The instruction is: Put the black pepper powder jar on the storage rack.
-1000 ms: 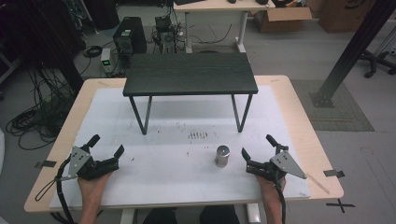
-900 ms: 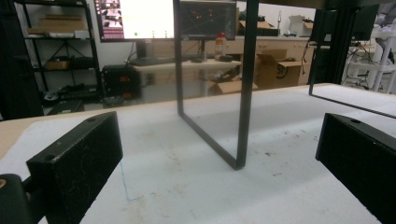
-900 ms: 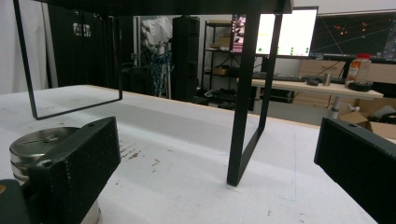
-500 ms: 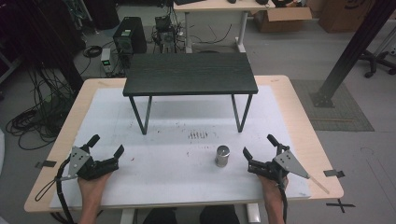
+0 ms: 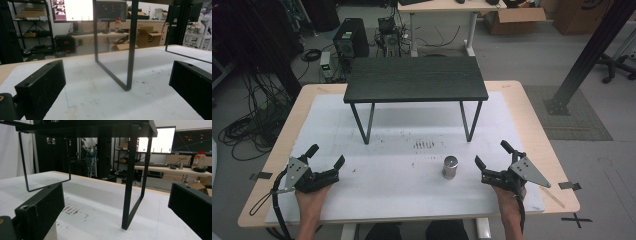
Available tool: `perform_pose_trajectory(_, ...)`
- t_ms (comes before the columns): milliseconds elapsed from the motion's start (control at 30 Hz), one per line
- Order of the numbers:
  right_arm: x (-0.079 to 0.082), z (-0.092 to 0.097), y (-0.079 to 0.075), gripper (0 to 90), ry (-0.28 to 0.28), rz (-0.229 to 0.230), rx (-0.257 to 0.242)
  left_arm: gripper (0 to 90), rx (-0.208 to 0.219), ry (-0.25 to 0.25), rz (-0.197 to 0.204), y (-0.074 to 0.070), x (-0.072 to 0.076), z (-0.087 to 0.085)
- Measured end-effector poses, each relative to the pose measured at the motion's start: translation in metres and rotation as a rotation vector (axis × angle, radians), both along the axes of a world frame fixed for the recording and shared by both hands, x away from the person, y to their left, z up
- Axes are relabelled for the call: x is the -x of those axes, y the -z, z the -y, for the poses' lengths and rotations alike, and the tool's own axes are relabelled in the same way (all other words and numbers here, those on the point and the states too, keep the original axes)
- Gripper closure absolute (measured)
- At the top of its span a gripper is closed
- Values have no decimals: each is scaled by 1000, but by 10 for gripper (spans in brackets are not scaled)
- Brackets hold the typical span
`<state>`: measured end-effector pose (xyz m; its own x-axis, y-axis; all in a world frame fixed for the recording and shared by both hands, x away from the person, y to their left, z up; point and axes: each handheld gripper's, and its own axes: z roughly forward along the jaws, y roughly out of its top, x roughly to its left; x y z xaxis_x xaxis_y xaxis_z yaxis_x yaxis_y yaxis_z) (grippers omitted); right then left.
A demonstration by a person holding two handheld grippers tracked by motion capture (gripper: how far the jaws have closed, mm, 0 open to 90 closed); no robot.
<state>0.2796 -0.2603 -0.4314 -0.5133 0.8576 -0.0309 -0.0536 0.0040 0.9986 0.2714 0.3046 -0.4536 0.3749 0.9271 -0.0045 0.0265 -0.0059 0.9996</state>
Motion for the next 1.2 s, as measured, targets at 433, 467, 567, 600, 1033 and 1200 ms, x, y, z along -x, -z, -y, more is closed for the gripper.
perform_pose_trajectory(433, 10, 17, -30, 8, -109, 7, 49, 12, 0, 0, 1, 0, 0, 0)
perform_pose_trajectory(467, 10, 18, -31, 8, -117, 6, 58, 12, 0, 0, 1, 0, 0, 0)
perform_pose_trajectory(567, 13, 19, -35, 9, -142, 5, 65, 12, 0, 1, 0, 0, 0, 0)
perform_pose_trajectory(600, 14, 19, -36, 9, -150, 6, 71, 12, 0, 0, 1, 0, 0, 0)
perform_pose_trajectory(1033, 19, 19, -41, 23, -290, -18, 136, 13, -1, 0, 0, 0, 0, 0)
perform_pose_trajectory(1200, 17, 18, -40, 25, -345, -34, 142, 13, 0, 0, 1, 0, 0, 0)
